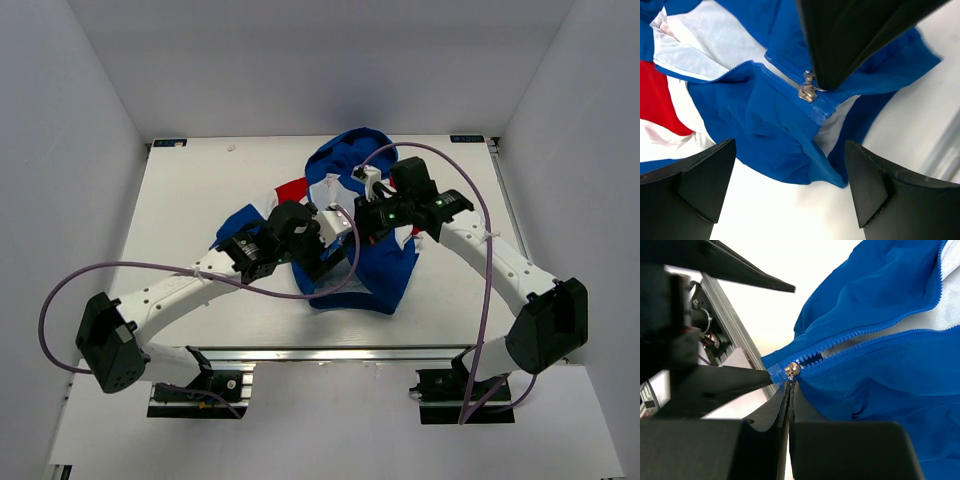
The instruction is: Zip up the jacket
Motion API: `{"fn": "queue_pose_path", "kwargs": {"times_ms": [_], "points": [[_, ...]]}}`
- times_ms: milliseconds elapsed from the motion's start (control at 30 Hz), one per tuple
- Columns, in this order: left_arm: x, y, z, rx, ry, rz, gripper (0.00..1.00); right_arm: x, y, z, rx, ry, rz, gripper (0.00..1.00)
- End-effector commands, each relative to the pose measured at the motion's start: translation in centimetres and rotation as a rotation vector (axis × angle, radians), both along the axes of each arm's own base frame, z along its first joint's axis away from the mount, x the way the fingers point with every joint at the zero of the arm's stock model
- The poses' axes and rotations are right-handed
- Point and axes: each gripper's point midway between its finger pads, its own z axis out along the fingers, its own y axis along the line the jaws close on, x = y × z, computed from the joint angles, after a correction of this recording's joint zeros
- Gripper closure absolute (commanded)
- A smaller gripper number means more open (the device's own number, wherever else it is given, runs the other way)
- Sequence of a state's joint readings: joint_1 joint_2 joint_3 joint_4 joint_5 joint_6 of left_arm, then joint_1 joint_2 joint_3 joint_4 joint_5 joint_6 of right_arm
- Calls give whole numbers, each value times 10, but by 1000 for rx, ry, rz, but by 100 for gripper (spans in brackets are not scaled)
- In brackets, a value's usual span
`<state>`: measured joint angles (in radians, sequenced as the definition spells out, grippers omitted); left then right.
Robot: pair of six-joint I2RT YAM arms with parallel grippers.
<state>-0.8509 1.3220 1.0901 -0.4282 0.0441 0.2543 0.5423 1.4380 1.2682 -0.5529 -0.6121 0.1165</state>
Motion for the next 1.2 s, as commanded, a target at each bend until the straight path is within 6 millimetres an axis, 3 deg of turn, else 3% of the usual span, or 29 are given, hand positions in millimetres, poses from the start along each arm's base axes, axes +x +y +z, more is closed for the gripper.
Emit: {"fn": "queue_pose_path", "kwargs": {"times_ms": [0, 133, 467, 567, 600, 700, 733, 767, 800, 833, 1167], "points": [[14, -8, 25, -12, -122, -28, 2, 2, 5, 19, 47, 11, 10, 100], [23, -11, 25, 7, -164, -25, 2, 3, 6, 25, 64, 13, 14, 100], [36, -25, 18, 34, -204, -69, 18, 7, 9, 22, 60, 35, 11, 100], [38, -28, 12, 51, -187, -70, 36, 10, 9, 23, 56, 31, 2, 100], [38, -28, 12, 52, -186, -70, 48, 12, 8, 21, 51, 32, -4, 100], [30, -35, 16, 21, -175, -123, 60, 16, 7, 15, 31, 36, -20, 100], [28, -36, 18, 8, -178, -133, 75, 18, 7, 13, 25, 34, -27, 100], [26, -38, 27, -22, -194, -145, 80, 22, 8, 11, 18, 29, -34, 100], [20, -39, 23, -30, -185, -170, 86, 26, 7, 10, 11, 17, -47, 100], [18, -39, 24, -39, -189, -176, 100, 30, 7, 8, 3, 12, -56, 100], [3, -24, 46, -100, -231, -172, 100, 68, -17, 1, -166, -124, -200, 100]]}}
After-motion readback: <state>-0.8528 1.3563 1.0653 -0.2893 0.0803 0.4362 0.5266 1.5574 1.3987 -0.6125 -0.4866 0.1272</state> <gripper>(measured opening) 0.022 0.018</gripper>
